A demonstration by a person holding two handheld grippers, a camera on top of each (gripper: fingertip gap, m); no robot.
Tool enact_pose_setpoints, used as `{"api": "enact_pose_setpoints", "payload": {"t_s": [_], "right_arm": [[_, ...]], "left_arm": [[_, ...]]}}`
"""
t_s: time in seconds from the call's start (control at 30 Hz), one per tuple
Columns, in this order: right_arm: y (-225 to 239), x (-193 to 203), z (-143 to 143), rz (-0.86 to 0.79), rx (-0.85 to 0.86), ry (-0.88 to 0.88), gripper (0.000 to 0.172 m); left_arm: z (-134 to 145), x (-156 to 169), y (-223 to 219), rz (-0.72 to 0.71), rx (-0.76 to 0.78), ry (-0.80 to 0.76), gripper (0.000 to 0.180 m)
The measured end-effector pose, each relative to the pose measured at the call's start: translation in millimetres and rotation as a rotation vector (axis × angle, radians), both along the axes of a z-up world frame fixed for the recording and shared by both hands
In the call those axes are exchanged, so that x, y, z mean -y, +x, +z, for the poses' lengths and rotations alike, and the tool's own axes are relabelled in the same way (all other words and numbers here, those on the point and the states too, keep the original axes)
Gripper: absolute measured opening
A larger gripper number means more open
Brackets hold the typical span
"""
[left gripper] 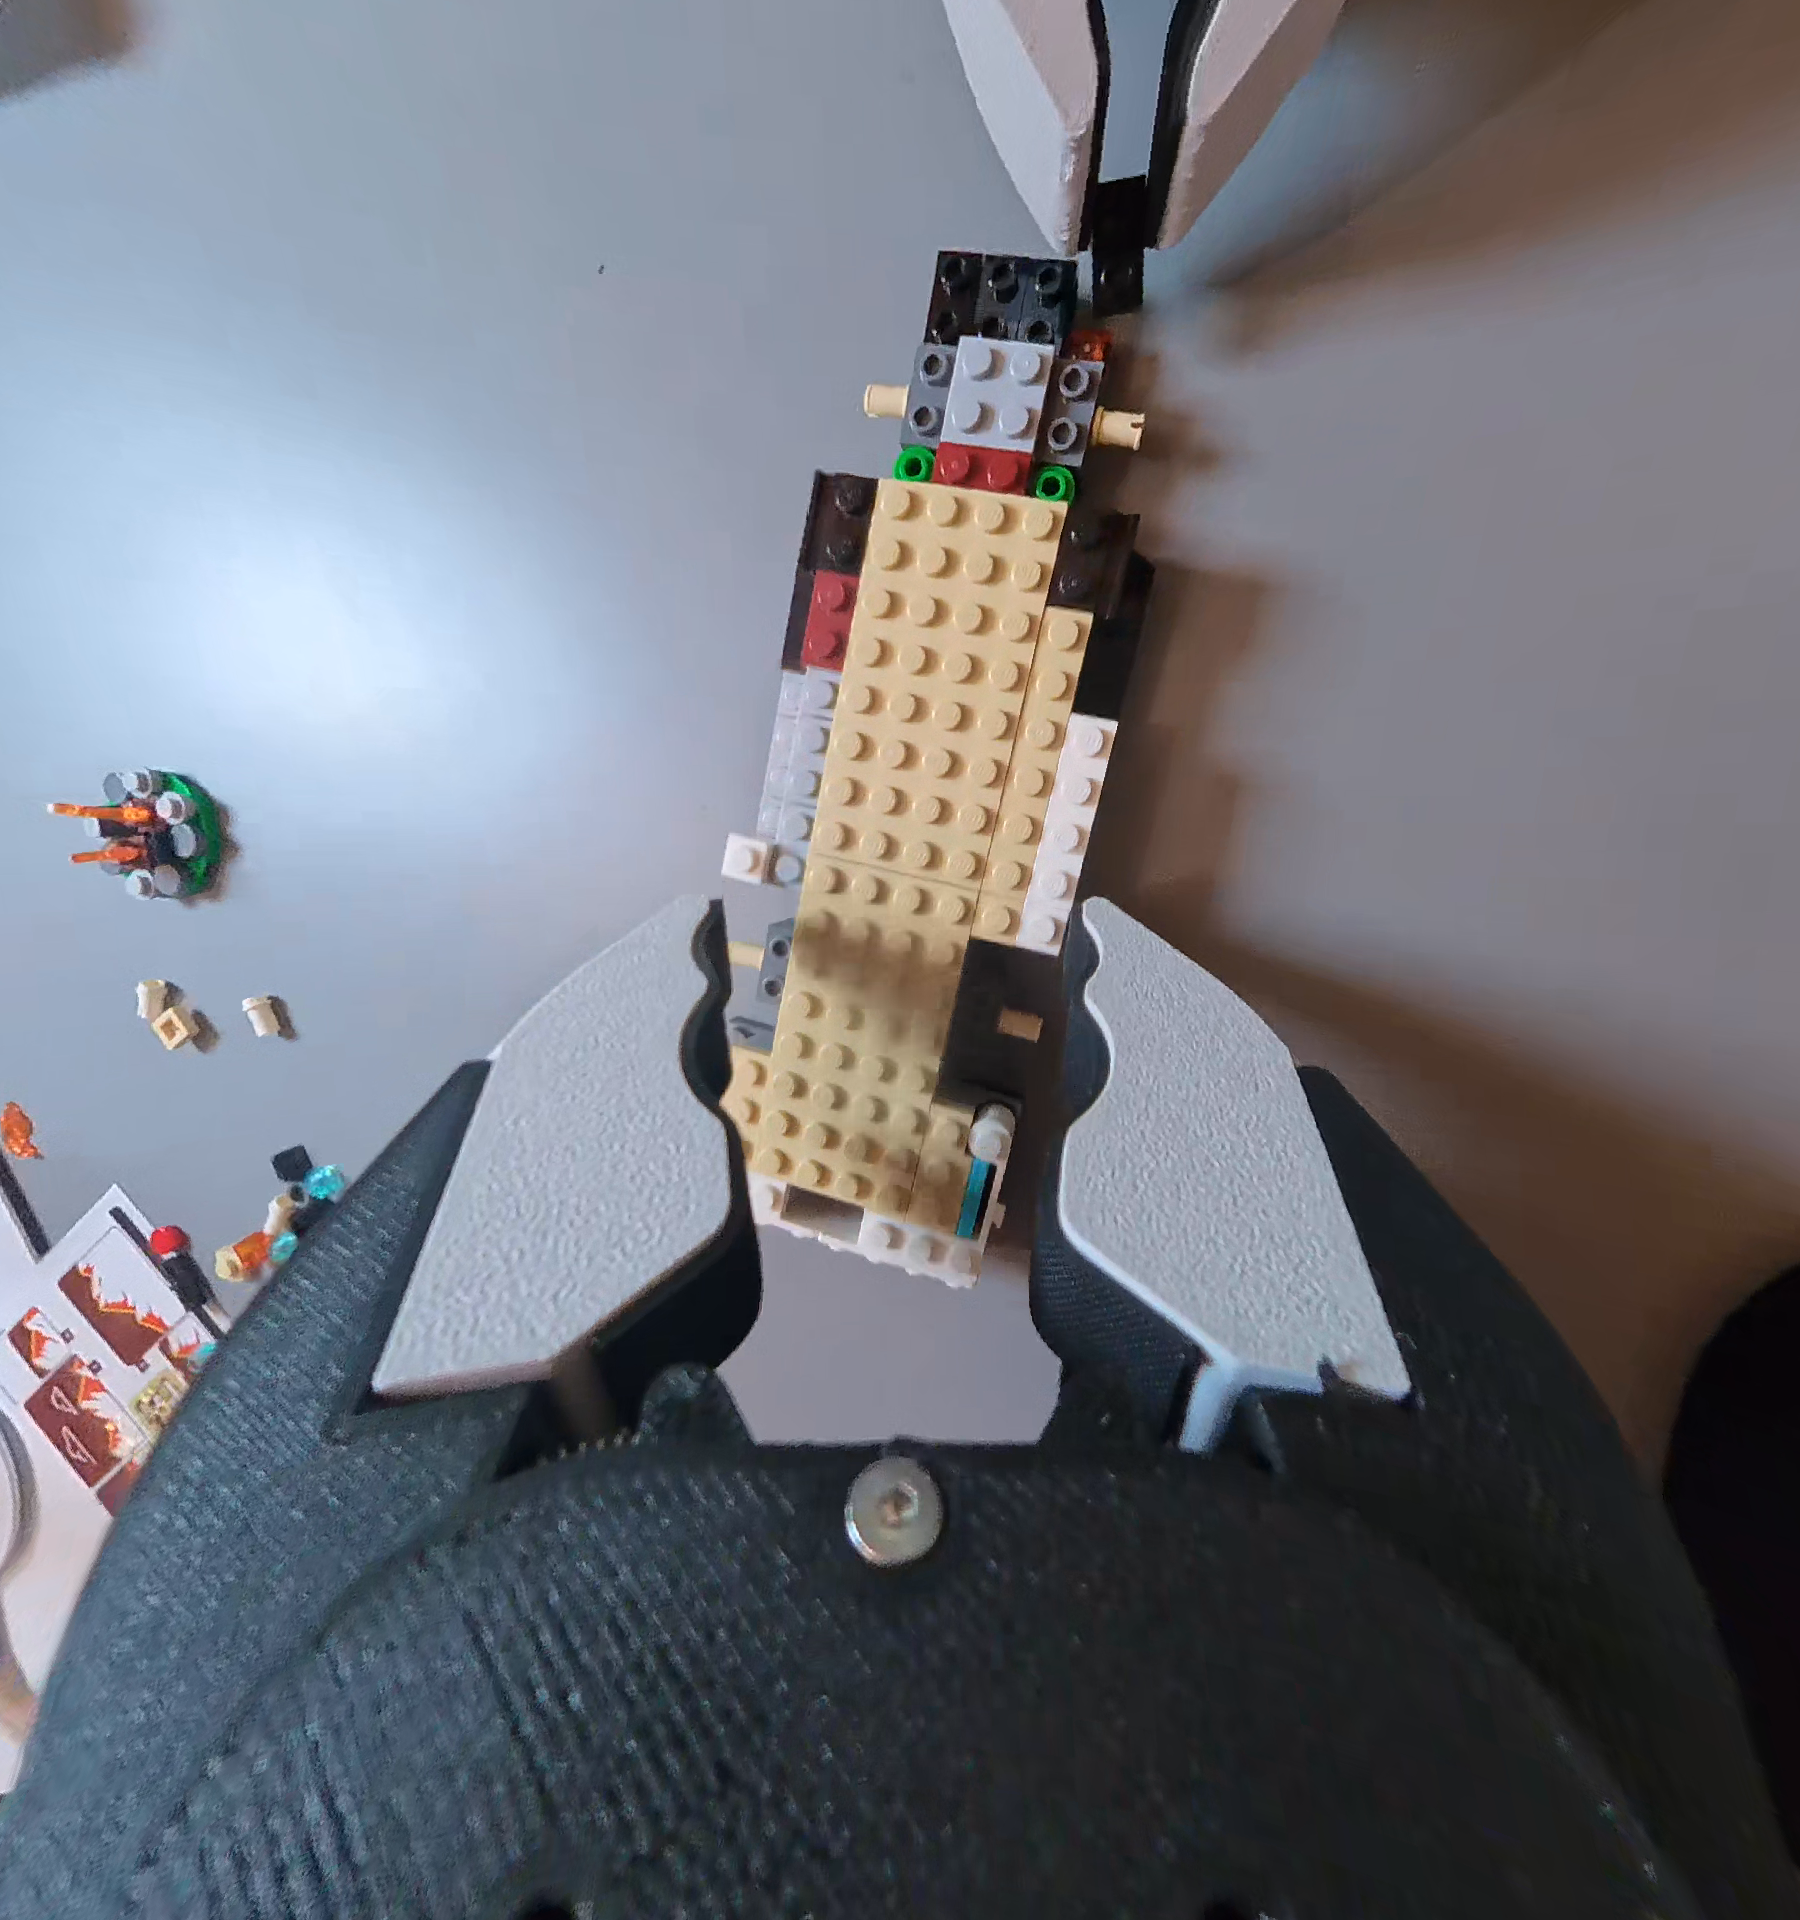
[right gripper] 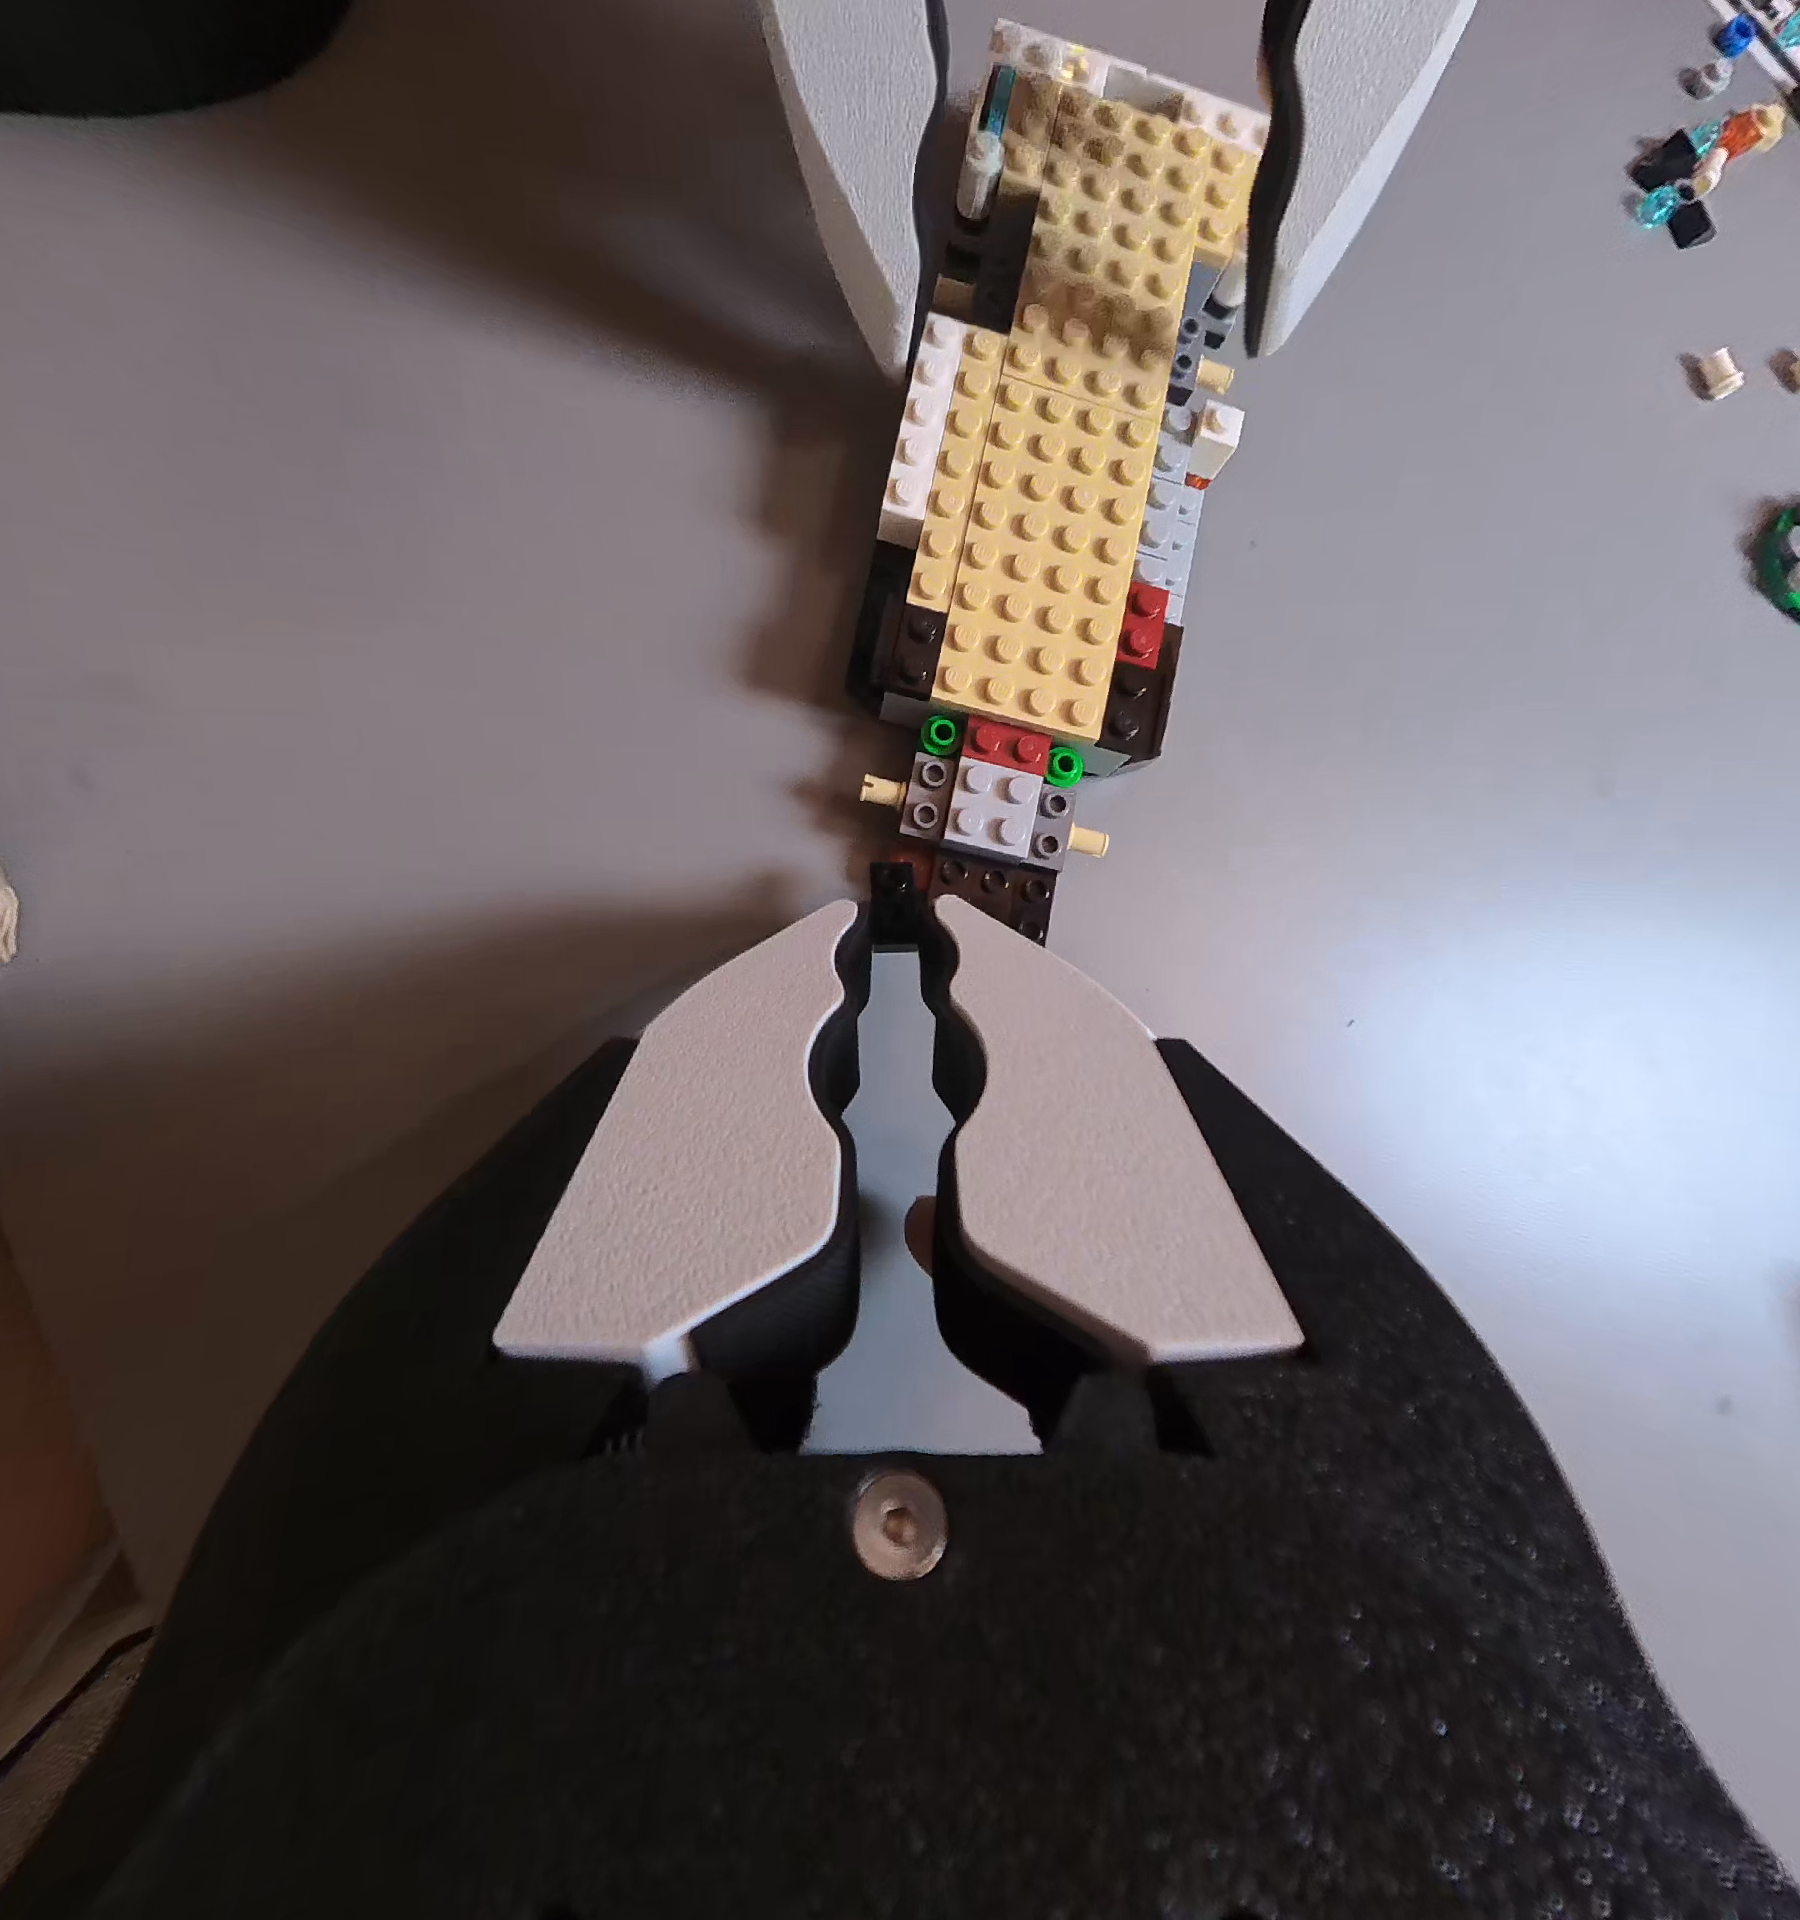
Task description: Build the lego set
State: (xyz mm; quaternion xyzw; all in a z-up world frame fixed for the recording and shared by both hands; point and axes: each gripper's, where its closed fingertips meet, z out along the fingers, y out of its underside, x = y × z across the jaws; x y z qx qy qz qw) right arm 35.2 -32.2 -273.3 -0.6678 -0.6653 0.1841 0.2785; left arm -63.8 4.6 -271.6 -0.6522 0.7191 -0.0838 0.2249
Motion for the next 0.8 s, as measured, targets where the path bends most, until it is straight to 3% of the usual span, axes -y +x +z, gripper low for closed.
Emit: {"api": "enact_pose_setpoints", "payload": {"t_s": [0.23,0.8], "right_arm": [[-3,2,-1,0.000,0.000,-0.010,0.008],[6,-9,-3,-0.071,0.041,0.048,0.009]], "left_arm": [[-10,2,-6,-0.035,-0.053,-0.038,0.052],[-9,10,0,0.096,-0.087,-0.043,0.052]]}}
